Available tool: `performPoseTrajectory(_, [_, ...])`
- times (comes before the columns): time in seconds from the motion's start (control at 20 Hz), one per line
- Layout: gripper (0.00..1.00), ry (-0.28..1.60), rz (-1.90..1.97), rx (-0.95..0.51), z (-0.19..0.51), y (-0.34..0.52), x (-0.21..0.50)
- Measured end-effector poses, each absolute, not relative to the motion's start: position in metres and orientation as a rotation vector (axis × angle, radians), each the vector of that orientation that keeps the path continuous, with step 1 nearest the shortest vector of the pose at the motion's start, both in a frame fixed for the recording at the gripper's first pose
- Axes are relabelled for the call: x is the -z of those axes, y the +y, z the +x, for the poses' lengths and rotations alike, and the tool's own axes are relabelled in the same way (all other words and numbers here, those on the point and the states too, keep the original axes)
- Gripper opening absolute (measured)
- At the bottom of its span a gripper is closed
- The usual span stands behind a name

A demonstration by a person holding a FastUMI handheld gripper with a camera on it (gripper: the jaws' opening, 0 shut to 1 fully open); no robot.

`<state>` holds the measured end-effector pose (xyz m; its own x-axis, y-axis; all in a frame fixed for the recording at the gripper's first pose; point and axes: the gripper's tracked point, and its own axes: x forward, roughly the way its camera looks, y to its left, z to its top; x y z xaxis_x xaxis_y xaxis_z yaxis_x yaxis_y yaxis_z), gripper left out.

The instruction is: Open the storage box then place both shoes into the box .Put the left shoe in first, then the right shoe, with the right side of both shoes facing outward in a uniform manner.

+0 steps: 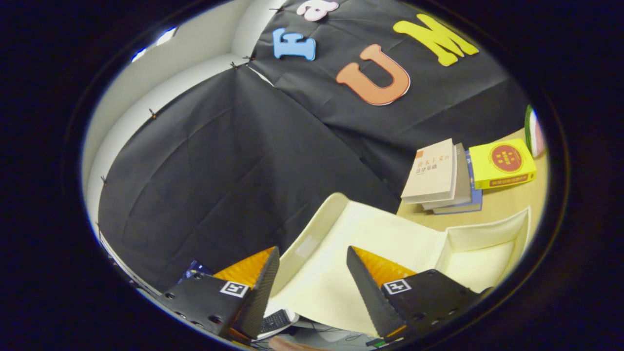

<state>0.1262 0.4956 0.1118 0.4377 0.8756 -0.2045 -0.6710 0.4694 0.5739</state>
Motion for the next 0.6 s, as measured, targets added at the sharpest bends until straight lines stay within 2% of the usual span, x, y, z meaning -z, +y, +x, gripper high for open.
performPoseTrajectory(0.05, [0.93, 0.518, 0.431, -0.993, 0.124, 0.489, -0.109])
performPoseTrajectory(0.15, [0.95, 0.507, 0.399, -0.975, 0.122, 0.474, -0.106])
performPoseTrajectory(0.6, [0.95, 0.372, 0.157, -0.67, 0.147, 0.322, -0.092])
